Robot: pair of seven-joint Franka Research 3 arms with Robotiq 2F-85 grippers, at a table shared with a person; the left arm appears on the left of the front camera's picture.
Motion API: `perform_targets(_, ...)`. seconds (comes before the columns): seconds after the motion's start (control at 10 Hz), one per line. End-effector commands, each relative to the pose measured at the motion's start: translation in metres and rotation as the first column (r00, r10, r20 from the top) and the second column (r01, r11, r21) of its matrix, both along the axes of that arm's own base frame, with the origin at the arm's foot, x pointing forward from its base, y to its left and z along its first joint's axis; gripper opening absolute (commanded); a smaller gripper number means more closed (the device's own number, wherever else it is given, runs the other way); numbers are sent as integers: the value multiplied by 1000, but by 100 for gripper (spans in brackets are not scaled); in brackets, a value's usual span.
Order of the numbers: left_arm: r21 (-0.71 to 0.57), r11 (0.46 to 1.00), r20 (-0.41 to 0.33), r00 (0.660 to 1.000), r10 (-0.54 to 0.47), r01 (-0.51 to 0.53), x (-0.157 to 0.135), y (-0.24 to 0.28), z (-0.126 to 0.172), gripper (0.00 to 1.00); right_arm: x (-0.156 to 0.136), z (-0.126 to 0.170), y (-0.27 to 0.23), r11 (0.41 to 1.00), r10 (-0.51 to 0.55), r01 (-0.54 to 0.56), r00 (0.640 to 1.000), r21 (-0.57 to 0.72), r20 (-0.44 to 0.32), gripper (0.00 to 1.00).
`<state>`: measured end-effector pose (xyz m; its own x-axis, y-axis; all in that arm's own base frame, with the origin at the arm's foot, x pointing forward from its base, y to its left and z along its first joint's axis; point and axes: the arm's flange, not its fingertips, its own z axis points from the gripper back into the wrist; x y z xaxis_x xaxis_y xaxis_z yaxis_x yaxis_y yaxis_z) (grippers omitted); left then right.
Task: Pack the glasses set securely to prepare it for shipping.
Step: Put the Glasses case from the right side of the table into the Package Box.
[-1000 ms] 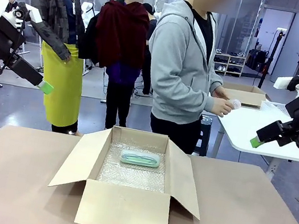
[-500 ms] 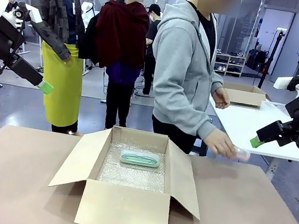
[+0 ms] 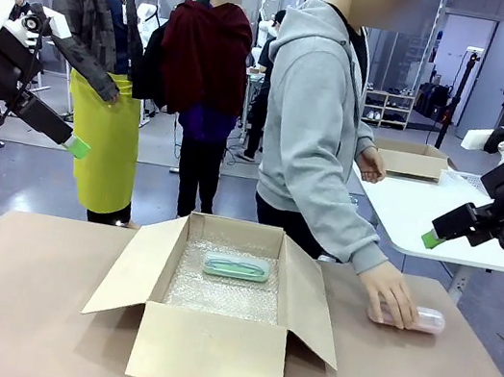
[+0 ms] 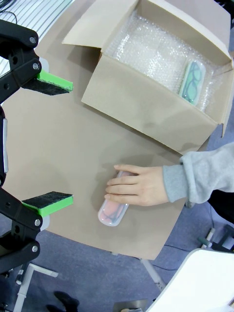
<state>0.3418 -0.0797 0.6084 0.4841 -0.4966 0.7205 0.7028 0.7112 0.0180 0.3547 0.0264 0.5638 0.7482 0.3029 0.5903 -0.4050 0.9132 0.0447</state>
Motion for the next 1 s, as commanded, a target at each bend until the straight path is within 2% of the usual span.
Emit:
perform_targets(0.0,-16,1000,-1,1000,-12,12,0,1,1,100,2,1,0,1000,-2,2,1000,-6,5,100)
perform_targets(0.6,-16,1000,-1,1000,-12,12,0,1,1,100,0,0,0,1000,0,0,1000,0,0,100)
perform_targets(0.8,-16,1000,-1,1000,-12,12,0,1,1,100,14,0,-9,999,-40,40,998,-1,-55,100)
perform_targets(0.9,-16,1000,-1,1000,-12,12,0,1,1,100,34,-3,-18,994,-106,107,990,4,-91,100)
